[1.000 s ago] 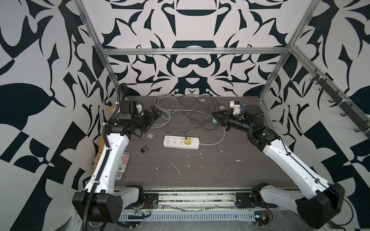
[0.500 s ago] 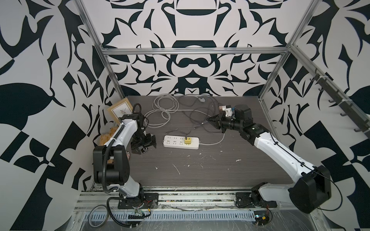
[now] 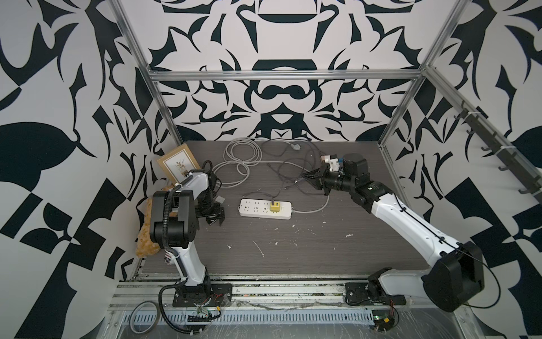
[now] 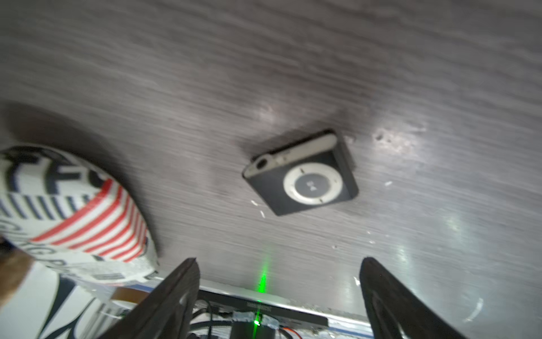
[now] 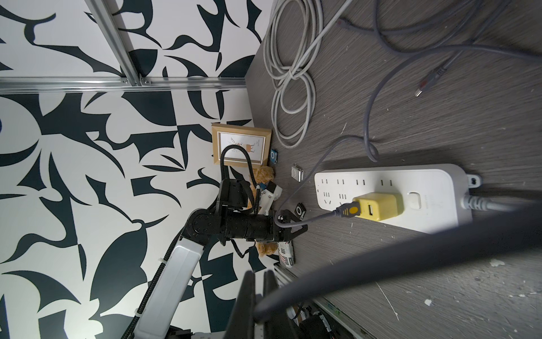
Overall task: Charge mp3
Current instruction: Pick up the MP3 player from the center of the board.
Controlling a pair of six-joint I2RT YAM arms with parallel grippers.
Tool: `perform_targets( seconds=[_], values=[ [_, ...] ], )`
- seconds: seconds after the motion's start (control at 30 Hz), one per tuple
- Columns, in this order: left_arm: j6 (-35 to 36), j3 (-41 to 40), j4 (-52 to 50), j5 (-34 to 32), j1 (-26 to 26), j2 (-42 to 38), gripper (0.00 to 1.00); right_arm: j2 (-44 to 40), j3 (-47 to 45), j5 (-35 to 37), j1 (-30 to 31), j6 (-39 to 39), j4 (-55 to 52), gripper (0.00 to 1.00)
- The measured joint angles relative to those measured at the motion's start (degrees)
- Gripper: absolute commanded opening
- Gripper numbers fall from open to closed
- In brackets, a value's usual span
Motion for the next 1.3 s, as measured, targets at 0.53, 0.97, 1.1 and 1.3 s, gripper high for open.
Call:
perform_targets(
  seconds=[0.53,0.97,1.1,1.3],
  values=[
    [0.46,1.27,7.37,3.52,3.96,2.43,0.63,-0.66,-1.33,1.88,0.0,0.11,0.11,0.0],
    [-0.02,2.56,10.86,8.02,4.48,4.24,0.53,-2.43,-2.86,2.91,0.0,0.5,1.33,0.0],
    [-0.02,2.58,11.13,8.98,4.7,4.26,0.53,-2.95,-3.41,3.1,0.0,0.55,1.42,0.0],
    [-0.87,2.51,12.0,12.79,4.74,3.93,0.51,-3.61,-4.11,3.45,0.0,0.55,1.44,0.0]
  ],
)
